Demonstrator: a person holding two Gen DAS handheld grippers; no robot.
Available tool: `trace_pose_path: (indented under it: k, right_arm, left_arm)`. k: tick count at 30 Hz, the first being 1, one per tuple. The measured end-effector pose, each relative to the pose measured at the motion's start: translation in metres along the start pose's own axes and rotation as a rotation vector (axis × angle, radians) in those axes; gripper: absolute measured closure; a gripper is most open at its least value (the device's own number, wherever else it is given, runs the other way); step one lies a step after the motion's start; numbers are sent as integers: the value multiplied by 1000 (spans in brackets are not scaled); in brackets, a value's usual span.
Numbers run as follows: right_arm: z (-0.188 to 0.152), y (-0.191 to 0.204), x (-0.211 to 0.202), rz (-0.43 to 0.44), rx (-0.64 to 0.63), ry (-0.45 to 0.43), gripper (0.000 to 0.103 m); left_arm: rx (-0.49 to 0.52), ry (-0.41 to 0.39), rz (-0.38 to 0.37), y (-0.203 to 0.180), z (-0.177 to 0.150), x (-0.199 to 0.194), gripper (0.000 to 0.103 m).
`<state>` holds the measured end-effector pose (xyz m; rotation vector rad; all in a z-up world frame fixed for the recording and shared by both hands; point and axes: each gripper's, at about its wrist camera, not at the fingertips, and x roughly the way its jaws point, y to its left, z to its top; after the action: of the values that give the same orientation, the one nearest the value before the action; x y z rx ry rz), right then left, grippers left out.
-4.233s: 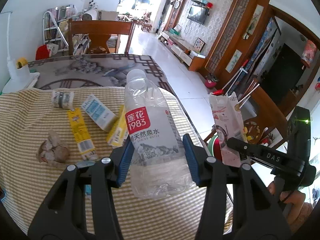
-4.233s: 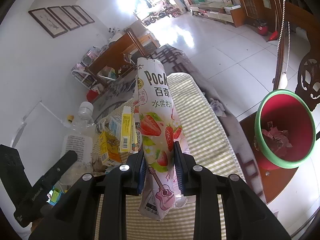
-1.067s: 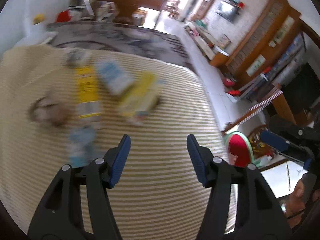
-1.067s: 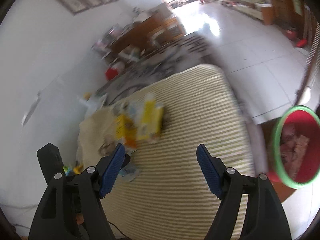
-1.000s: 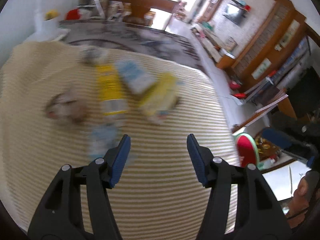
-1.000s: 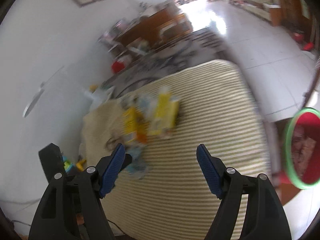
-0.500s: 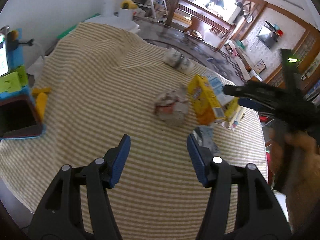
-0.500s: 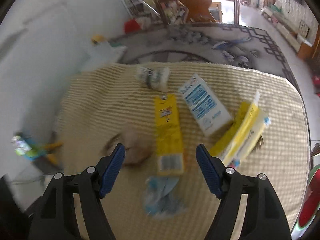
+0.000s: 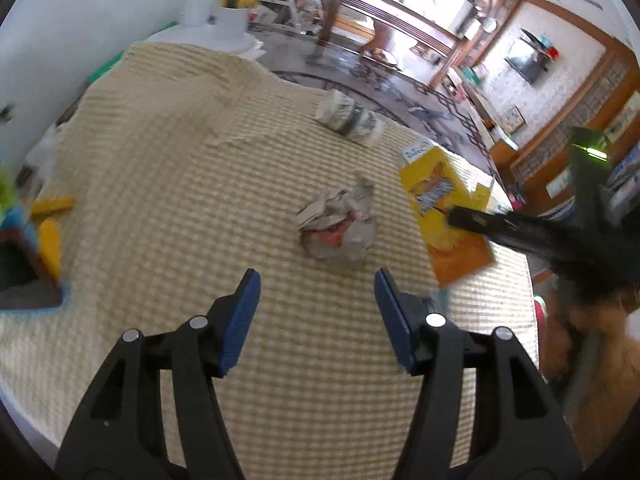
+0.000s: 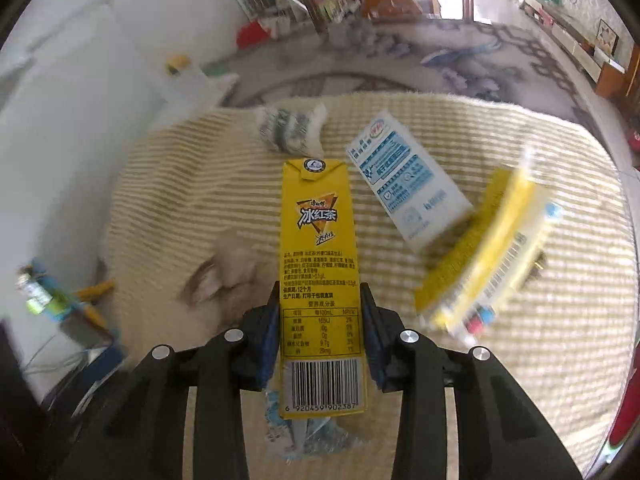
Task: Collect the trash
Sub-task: 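Grasp the yellow drink carton with the right tool while the left tool grasps the crumpled newspaper, then carry the yellow carton and crumpled newspaper over to the red bin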
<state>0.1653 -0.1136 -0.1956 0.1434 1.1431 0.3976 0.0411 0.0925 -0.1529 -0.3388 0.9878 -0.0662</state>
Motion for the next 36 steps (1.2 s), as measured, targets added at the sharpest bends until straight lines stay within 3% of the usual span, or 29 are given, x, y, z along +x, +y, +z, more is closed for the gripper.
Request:
trace_pose_path:
  k: [6,12,14,18,22,25,30,32,36]
  right_arm:
    - [-39,-12,-62,32,67,-92,68]
    - [-68,-25,-89,45,186,-135,68]
    - [-72,-28,-94,44,200,-141,68]
    - [-75,-28,-100,44,213,-153,68]
    - [-75,-26,-97,54,208,-150,68]
    - [-75,-20,-95,64,197,-142,68]
    - [-77,-19,-97,63,188,-147,68]
    - [-79,-20,-97,61,198,-149,68]
    - [-82,-23,-100,58,214,-156,68]
  left_arm:
    - [97,30,-4,-26,23,45,28]
    - [138,74,57,-35,32,83,28]
    - [156,67,80,-35,32,87,31]
    - [178,48,101,-32,32,85,55]
    - [206,39,104,-29,28,82,54]
    - [237,36,141,-33,24,83,36]
    - [213,45,131,-28,22,86,35]
    - [212,46,126,-28,22,86,38]
    - [226,43,110,-33,21,83,57]
